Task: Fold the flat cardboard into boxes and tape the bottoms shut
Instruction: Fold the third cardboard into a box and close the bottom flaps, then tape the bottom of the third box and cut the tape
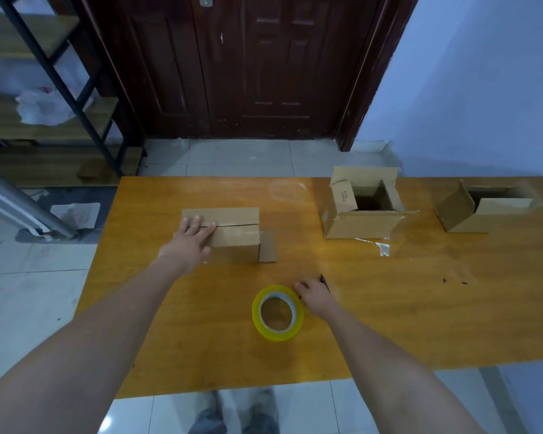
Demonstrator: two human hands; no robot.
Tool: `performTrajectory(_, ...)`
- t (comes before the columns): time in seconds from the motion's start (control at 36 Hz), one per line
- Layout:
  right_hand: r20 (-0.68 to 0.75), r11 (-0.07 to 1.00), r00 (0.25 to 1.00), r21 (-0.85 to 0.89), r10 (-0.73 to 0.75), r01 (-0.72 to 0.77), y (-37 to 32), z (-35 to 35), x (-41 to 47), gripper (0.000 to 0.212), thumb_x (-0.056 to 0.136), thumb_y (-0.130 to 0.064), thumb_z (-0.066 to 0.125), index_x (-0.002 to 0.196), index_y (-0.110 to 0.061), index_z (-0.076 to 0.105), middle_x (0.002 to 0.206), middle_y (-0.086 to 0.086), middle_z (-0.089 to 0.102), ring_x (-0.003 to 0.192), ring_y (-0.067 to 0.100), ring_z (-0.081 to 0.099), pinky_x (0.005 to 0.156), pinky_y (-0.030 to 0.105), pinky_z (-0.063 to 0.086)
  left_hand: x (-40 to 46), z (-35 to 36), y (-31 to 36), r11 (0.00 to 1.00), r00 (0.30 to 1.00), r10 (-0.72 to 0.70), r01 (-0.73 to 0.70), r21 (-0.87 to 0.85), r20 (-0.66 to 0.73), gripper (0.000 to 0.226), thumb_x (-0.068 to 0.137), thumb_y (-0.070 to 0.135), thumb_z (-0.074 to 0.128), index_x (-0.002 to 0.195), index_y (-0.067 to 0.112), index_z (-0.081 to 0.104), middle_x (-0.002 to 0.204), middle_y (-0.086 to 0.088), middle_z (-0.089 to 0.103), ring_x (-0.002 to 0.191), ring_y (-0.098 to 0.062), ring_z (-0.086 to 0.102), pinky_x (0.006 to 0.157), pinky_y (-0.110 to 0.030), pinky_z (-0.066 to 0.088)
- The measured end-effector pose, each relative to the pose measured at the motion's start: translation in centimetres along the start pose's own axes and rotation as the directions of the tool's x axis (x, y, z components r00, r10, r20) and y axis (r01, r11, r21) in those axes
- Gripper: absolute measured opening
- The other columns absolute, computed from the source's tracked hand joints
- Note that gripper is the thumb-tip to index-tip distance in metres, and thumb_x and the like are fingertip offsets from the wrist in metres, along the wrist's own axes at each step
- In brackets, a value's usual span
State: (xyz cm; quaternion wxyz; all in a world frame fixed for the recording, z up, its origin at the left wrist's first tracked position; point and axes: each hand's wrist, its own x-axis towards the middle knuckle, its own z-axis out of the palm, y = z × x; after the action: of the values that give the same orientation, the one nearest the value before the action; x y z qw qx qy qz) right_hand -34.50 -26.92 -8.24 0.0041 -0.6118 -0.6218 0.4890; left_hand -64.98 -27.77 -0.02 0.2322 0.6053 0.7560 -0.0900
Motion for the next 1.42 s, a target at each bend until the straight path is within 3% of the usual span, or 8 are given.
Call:
performTrajectory(0.14,0.069,1.0,0.998,0.001,0.001,-0.001,-0.1,0.4,-0.6,0.066,0.082,-0.051,0.066,0.132,-0.011,0.048,0.128,0.002,0.053,0.119,0.022,0.051,0.094,0.032,0.044,0.2,-0.1,-0.1,1.0,1.0,0.008,-0.008,0.001,0.012,0.059,0.101,0.029,0.033,0.149,0.04,0.001,0.159,0.006,-0.014,0.146,-0.02,-0.016,0.113,-0.05,0.029)
performTrajectory(0.33,0.058,0.98,0.998,-0.193,-0.029,0.04,-0.3,1.0,-1.0,0.056,0.084,-0.023,0.067,0.135,-0.016,0.046,0.128,0.006,0.055,0.111,0.024,0.055,0.091,0.04,0.051,0.2,-0.3,-0.1,1.0,1.0,0.012,-0.013,0.018,0.027,0.059,0.101,0.028,0.031,0.149,0.04,0.001,0.159,0.006,-0.014,0.147,-0.021,-0.015,0.112,-0.05,0.028)
performTrajectory(0.47,0.036,0.947,0.997,-0.314,-0.063,0.071,-1.6,0.5,-1.5,0.062,0.085,-0.025,0.063,0.143,-0.024,0.04,0.141,0.008,0.041,0.119,0.026,0.051,0.09,0.038,0.052,0.2,-0.6,0.0,0.999,0.999,0.012,-0.013,0.032,0.041,0.059,0.101,0.028,0.031,0.149,0.04,0.0,0.159,0.005,-0.014,0.147,-0.022,-0.014,0.112,-0.05,0.029)
performTrajectory(0.58,-0.009,0.904,0.992,-0.411,-0.129,0.114,-3.1,-0.1,-1.9,0.058,0.089,-0.028,0.061,0.143,-0.03,0.04,0.15,0.008,0.03,0.11,0.024,0.057,0.075,0.03,0.05,0.1,-0.6,-0.1,0.999,0.999,0.031,-0.032,0.042,0.028,0.059,0.101,0.028,0.033,0.15,0.039,0.001,0.159,0.005,-0.012,0.147,-0.022,-0.013,0.112,-0.049,0.031)
performTrajectory(0.72,-0.113,0.892,0.975,-0.435,-0.191,0.125,-4.9,-0.9,-2.3,0.053,0.087,-0.03,0.063,0.137,-0.024,0.046,0.136,0.0,0.042,0.111,0.021,0.055,0.084,0.036,0.051,0.2,-0.8,-0.2,0.998,0.998,0.045,-0.046,0.046,0.034,0.06,0.101,0.028,0.034,0.15,0.039,0.002,0.16,0.004,-0.011,0.147,-0.023,-0.012,0.114,-0.049,0.028)
performTrajectory(0.92,-0.167,0.839,0.945,-0.521,-0.28,0.156,-7.4,-1.5,-3.2,0.035,0.088,-0.033,0.06,0.118,-0.016,0.053,0.112,-0.003,0.042,0.085,0.02,0.056,0.062,0.033,0.047,0.2,-1.0,-0.2,0.996,0.998,0.064,-0.065,0.06,0.029,0.059,0.101,0.028,0.033,0.15,0.037,0.002,0.16,0.001,-0.011,0.147,-0.025,-0.01,0.114,-0.047,0.029)
performTrajectory(1.19,-0.221,0.794,0.863,-0.541,-0.454,0.279,-9.9,-0.7,-3.9,0.041,0.09,-0.035,0.058,0.127,-0.018,0.051,0.119,0.0,0.044,0.079,0.012,0.043,0.06,0.022,0.032,0.1,-1.0,-0.6,0.994,0.995,0.103,-0.104,0.035,0.015,0.058,0.102,0.028,0.031,0.151,0.034,0.001,0.16,-0.001,-0.009,0.147,-0.026,-0.009,0.115,-0.045,0.027)
performTrajectory(1.42,-0.26,0.768,0.787,-0.519,-0.56,0.375,-13.4,-1.3,-3.9,0.043,0.088,-0.032,0.06,0.126,-0.013,0.055,0.115,0.004,0.049,0.075,0.011,0.043,0.052,0.013,0.027,0.2,-1.1,-0.4,0.987,0.991,0.128,-0.123,-0.102,0.042,0.057,0.103,0.035,0.019,0.15,0.027,-0.012,0.159,-0.01,-0.011,0.146,-0.032,-0.015,0.119,-0.044,0.007)
